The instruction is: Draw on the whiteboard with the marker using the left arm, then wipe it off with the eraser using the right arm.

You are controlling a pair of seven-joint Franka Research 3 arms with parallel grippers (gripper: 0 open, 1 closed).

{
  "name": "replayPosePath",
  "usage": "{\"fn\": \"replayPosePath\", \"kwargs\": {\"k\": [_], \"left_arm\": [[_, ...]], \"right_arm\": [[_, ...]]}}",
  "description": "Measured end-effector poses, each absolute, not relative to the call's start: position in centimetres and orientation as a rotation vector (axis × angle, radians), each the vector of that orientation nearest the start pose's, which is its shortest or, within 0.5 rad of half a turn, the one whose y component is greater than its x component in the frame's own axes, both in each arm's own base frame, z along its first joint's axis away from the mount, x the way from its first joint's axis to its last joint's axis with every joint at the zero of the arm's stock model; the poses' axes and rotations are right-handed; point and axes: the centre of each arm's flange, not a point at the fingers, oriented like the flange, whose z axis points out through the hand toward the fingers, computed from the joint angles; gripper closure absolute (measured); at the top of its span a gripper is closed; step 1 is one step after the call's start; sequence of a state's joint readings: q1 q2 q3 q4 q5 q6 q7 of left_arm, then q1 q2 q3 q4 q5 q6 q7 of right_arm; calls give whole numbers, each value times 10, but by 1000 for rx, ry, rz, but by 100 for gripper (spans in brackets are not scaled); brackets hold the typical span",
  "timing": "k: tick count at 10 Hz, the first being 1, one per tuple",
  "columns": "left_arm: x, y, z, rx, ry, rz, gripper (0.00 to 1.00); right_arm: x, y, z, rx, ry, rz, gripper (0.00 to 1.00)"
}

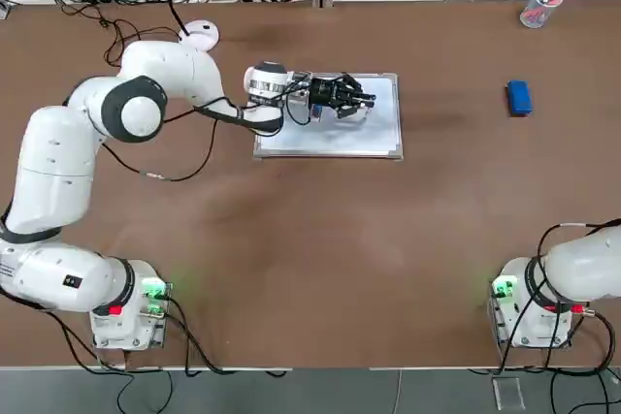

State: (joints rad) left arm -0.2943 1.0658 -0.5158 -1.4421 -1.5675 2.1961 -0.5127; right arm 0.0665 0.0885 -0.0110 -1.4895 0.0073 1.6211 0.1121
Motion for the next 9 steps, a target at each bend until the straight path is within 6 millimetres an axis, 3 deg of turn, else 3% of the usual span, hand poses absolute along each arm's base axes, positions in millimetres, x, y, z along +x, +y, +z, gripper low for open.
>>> {"fn": "replayPosePath", "kwargs": {"k": [9], "left_arm": [[546, -485, 130, 1441, 1062, -1174, 82]], "right_arm": [[586, 33, 617, -3130, 91, -67, 0]]}}
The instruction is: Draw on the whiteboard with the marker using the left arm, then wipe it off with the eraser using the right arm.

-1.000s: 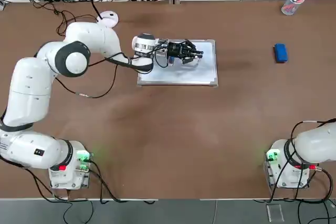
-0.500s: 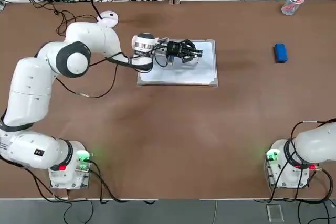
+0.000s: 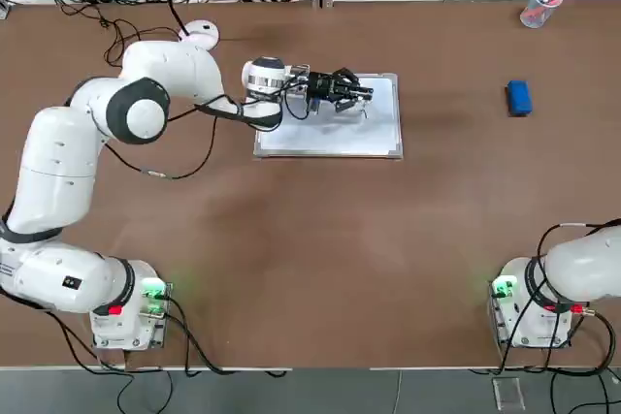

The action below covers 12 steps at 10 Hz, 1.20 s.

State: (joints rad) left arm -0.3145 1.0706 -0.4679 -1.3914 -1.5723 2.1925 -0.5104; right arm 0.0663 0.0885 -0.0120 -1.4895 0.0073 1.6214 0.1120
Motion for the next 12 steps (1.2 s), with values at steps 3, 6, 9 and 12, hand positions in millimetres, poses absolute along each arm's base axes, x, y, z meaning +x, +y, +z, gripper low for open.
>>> {"fn": "replayPosePath", "kwargs": {"k": [3, 6, 9, 12], "left_arm": [[553, -480, 131, 1438, 1071, -1163, 82], [558, -474, 134, 1452, 1093, -1169, 82], [557, -468, 137, 1468, 1108, -1178, 82], [554, -463, 139, 1495, 1111, -1183, 82]], "right_arm": [[586, 32, 617, -3130, 92, -67, 0], [586, 33, 617, -3130, 92, -67, 0], [586, 32, 616, -3130, 92, -63, 0], [586, 32, 615, -3130, 92, -60, 0]]}}
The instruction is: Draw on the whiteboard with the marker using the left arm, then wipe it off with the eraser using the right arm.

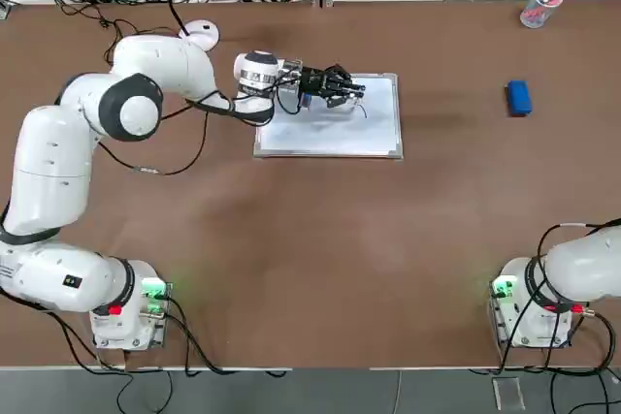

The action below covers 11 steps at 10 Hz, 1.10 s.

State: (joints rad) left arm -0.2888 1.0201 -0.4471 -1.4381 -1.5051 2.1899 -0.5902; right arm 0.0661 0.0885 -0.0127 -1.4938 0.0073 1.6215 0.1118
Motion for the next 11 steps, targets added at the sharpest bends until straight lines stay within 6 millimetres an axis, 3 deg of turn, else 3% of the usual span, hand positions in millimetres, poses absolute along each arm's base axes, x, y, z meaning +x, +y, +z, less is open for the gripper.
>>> {"fn": "replayPosePath", "kwargs": {"k": [11], "left_arm": [[580, -438, 145, 1536, 1112, -1150, 82]], "right_arm": [[586, 32, 614, -3130, 92, -58, 0]]}}
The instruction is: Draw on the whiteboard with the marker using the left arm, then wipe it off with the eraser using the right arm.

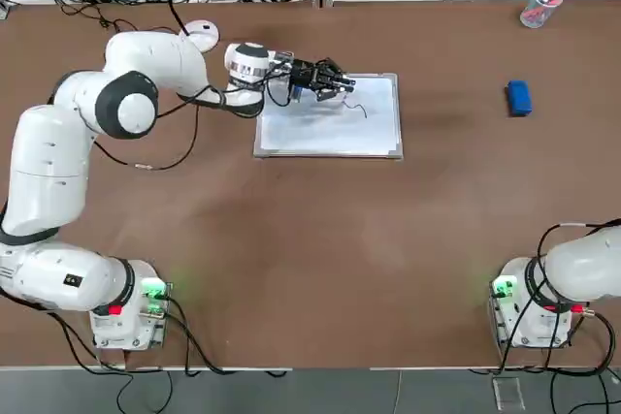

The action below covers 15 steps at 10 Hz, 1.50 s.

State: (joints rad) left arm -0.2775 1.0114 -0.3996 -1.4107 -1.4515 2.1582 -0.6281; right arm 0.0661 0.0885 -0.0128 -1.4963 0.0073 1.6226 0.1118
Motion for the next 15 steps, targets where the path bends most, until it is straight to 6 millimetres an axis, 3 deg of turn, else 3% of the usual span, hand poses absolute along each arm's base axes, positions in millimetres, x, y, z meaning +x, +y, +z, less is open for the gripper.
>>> {"fn": "replayPosePath", "kwargs": {"k": [4, 7, 11, 15], "left_arm": [[588, -443, 154, 1563, 1132, -1125, 82], [598, -444, 180, 1655, 1082, -1074, 82], [614, -438, 267, 1920, 963, -929, 82], [628, -388, 351, 2256, 756, -742, 82]], "right_arm": [[586, 32, 614, -3130, 93, -59, 0], [587, 32, 614, -3130, 94, -61, 0], [588, 32, 611, -3130, 93, -74, 0], [592, 30, 579, -3136, 55, -55, 0]]}}
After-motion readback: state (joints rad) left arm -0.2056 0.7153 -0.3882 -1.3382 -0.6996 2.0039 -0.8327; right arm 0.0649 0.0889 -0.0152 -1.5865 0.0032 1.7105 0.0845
